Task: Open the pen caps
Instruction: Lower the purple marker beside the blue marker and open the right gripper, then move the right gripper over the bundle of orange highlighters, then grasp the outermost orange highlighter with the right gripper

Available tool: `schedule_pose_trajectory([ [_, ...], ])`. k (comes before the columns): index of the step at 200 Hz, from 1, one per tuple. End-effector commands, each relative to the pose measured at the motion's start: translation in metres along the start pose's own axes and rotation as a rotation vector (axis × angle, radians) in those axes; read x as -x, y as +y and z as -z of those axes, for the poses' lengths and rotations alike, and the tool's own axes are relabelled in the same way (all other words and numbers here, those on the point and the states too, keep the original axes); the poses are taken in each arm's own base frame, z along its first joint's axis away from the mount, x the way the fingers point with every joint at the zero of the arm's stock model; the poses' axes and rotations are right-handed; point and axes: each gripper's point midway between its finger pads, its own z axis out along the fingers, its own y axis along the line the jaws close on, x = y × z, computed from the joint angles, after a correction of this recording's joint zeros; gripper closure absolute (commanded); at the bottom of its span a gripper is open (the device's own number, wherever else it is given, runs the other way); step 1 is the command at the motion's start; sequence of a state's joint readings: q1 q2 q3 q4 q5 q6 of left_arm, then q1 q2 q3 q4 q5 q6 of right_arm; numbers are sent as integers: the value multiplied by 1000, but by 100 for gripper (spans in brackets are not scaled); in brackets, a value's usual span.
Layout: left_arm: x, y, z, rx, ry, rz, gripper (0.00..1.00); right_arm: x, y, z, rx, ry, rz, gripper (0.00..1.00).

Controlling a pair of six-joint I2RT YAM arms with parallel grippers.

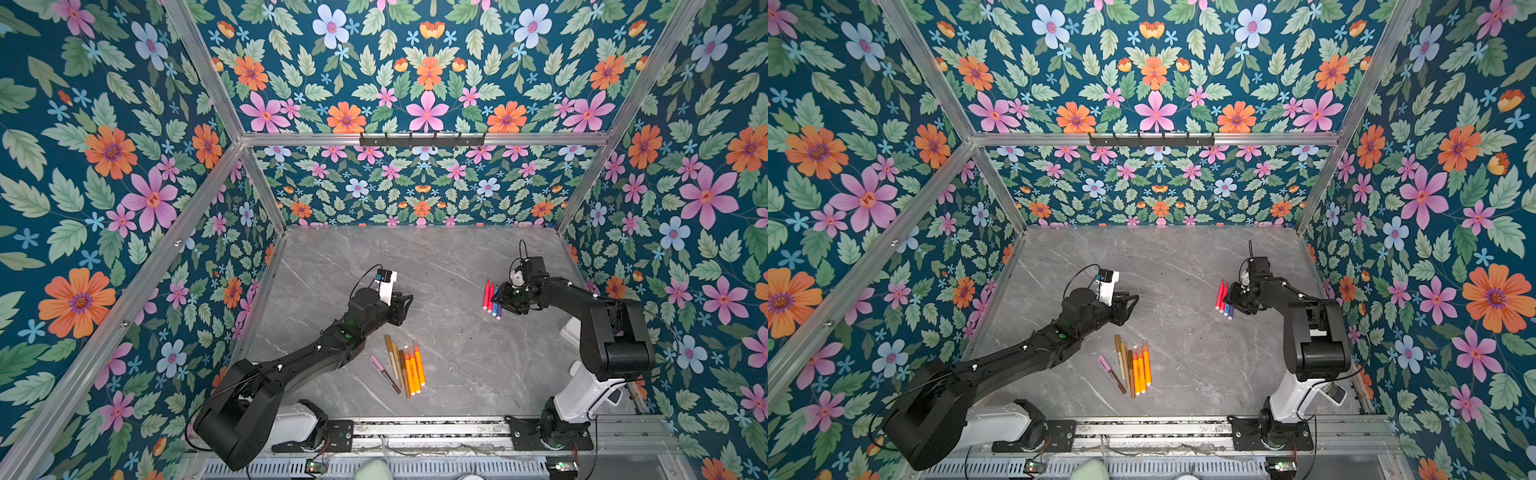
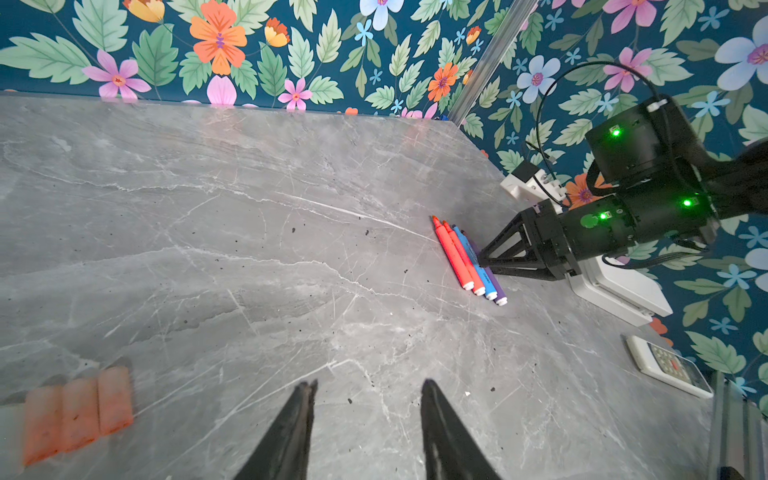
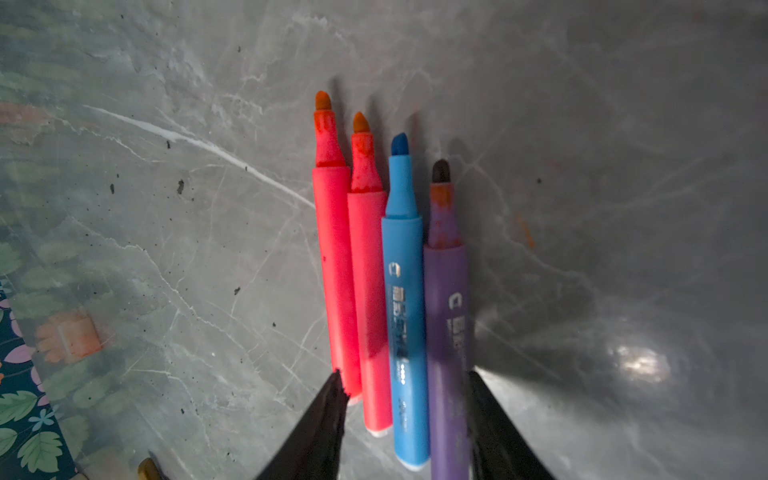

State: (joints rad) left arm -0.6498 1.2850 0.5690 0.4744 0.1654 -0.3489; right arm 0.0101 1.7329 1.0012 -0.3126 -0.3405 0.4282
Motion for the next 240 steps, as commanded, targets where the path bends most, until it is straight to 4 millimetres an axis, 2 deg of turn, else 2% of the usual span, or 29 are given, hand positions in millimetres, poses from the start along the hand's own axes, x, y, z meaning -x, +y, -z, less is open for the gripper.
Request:
schedule_pose_trajectory([
  [1, 4, -1, 0, 1, -13, -14, 56, 3, 5, 1, 17, -7, -3, 53],
  [34, 4, 0, 0, 5, -13, -14, 56, 3, -1, 3, -19, -12, -1, 53],
  [66, 4, 1, 1, 10, -15, -17, 56, -2, -7, 16, -83, -37, 26, 53],
  [71, 4, 1, 1, 11, -16, -17, 56, 1, 0, 27, -78, -68, 48, 53],
  [93, 7, 4, 4, 27, -34, -18, 56, -18, 18, 41, -128, -78, 150, 53],
  [104, 9, 7, 7, 45, -49, -18, 56, -37, 34, 44, -119, -59, 191, 53],
  [126, 17, 17, 18, 106, -105, -20, 56, -104, 80, 40, -86, 12, 339, 53],
  [151, 28, 38, 43, 231, -214, 1, 56, -177, 119, 36, -47, 79, 461, 55],
  [174, 33, 53, 64, 314, -291, 22, 55, -228, 151, 35, -3, 117, 530, 57],
  [190, 35, 57, 72, 338, -323, 27, 55, -254, 164, 31, -8, 145, 573, 59],
  [209, 35, 58, 72, 341, -324, 26, 55, -277, 171, 22, -38, 174, 623, 60],
  [237, 31, 58, 64, 341, -293, 19, 55, -297, 171, 16, -89, 198, 653, 61],
  [240, 31, 58, 63, 340, -291, 19, 55, -300, 164, 8, -119, 209, 656, 61],
])
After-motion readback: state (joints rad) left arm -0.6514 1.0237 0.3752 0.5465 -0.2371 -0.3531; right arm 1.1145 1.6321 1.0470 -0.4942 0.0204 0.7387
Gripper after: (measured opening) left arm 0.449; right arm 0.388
